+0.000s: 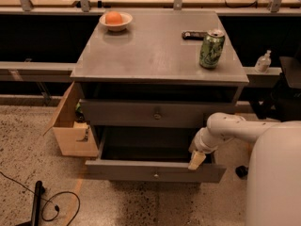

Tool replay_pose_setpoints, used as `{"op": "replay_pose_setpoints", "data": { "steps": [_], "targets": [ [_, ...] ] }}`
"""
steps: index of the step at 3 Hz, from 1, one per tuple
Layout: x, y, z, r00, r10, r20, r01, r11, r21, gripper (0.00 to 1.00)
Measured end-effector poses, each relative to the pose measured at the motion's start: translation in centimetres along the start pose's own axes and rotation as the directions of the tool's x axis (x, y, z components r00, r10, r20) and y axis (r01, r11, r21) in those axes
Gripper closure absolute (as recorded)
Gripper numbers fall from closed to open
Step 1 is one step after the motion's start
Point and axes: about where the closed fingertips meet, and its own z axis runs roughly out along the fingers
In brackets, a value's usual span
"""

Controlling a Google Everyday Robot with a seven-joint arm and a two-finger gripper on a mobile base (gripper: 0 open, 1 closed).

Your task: Open middle drawer

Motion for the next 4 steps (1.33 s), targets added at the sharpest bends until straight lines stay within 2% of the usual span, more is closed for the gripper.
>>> {"op": "replay_pose_setpoints", "data": {
  "steps": [1, 2, 3, 4],
  "targets": [
    [0.0, 0.0, 0.0, 1.0, 0.0, 0.0, 0.0, 1.0, 0.0, 1.0],
    [0.1, 1.1, -3.5, 1.0, -0.013, -0.006, 0.012, 0.9992, -0.037, 1.0],
    [0.0, 3.1, -7.7, 1.0, -0.026, -0.005, 0.026, 0.9948, -0.098, 1.0],
    [-0.2, 4.3, -10.2, 0.999, -0.035, 0.006, 0.036, 0.9924, -0.118, 1.0]
  ]
}}
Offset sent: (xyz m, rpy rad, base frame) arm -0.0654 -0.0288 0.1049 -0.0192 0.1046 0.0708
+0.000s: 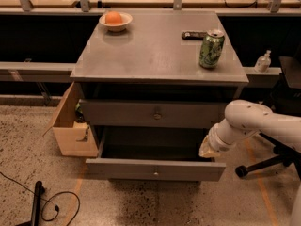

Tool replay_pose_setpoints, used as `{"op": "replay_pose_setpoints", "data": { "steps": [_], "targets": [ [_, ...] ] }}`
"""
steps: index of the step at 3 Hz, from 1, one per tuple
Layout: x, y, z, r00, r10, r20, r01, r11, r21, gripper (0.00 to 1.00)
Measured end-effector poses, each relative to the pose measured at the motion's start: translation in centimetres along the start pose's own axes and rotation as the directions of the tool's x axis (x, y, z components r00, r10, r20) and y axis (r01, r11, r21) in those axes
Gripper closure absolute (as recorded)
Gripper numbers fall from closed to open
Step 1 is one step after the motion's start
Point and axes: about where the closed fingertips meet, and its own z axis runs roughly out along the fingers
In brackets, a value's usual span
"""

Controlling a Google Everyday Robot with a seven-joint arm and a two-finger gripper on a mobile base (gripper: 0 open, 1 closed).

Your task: Open middle drawer

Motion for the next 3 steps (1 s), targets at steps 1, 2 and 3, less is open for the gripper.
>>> {"op": "replay_pose_setpoints", "data": {
  "steps": [1, 2, 3],
  "targets": [
    [0.1, 1.0, 1.5, 0.999, -0.014, 0.032, 0.013, 0.9998, 0.013, 1.0],
    [-0.1, -0.7, 3.9, 0.998, -0.028, 0.053, 0.023, 0.9957, 0.09, 1.0],
    [-0.7, -2.7, 5.6, 0.997, -0.055, 0.054, 0.045, 0.9851, 0.166, 1.0]
  ]
}}
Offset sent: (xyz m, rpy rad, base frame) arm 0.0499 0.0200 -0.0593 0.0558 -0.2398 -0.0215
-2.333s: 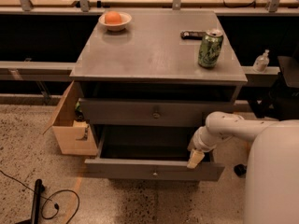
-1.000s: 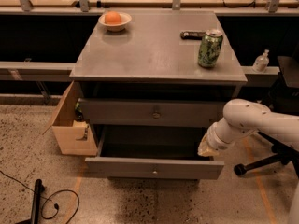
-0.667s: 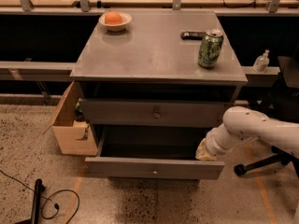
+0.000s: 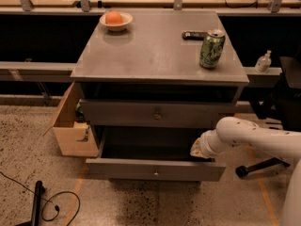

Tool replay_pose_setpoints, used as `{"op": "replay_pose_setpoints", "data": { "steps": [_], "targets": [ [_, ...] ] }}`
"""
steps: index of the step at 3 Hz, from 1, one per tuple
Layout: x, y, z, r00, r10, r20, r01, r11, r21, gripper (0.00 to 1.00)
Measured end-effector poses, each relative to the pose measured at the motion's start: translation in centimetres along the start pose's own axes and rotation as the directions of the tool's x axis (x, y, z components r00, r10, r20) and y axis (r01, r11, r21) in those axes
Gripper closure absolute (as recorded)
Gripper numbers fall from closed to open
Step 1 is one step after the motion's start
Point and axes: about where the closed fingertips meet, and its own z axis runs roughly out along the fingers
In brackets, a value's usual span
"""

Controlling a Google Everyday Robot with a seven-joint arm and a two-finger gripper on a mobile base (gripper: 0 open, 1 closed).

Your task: Open middle drawer

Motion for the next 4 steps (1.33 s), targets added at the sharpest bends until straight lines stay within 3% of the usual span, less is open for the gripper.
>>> {"op": "replay_pose_setpoints", "data": {
  "steps": [3, 4],
  "targets": [
    [0.9, -2.0, 7.4, 0.998, -0.055, -0.043, 0.057, 0.9974, 0.044, 1.0],
    [1.5, -1.7, 8.5, 0.998, -0.019, -0.053, 0.019, 0.9998, -0.003, 1.0]
  ]
}}
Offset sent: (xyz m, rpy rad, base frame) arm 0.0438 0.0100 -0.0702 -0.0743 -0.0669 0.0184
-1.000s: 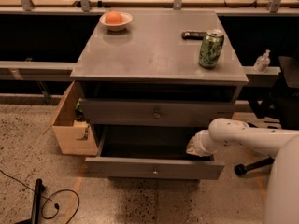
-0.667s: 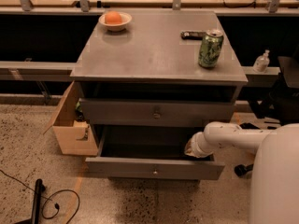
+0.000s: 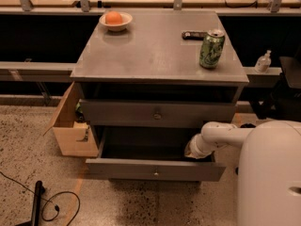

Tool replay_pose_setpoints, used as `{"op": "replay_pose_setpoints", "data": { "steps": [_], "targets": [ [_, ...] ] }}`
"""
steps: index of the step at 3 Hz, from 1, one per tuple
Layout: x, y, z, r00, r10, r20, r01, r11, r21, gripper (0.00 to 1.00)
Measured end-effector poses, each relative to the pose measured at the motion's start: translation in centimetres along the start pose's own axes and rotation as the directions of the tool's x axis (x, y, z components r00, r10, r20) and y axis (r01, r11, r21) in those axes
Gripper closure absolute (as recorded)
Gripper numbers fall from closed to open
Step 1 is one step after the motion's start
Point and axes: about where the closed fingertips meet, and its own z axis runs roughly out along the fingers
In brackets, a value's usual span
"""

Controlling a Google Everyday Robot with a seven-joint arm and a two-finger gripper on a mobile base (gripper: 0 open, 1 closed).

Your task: Open middle drawer

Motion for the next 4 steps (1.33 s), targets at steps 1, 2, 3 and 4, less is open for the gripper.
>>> {"op": "replay_pose_setpoints", "data": {
  "steps": [1, 2, 3, 4],
  "targets": [
    [0.6, 1.8, 1.3, 0.999, 0.052, -0.006, -0.053, 0.9937, -0.099, 1.0],
    [0.7, 3.5, 1.8, 0.996, 0.087, -0.005, -0.087, 0.9838, -0.157, 1.0],
    [0.7, 3.5, 1.8, 0.996, 0.087, -0.005, -0.087, 0.9838, -0.157, 1.0],
    [0.4, 6.6, 1.6, 0.994, 0.113, -0.002, -0.111, 0.965, -0.238, 1.0]
  ]
}}
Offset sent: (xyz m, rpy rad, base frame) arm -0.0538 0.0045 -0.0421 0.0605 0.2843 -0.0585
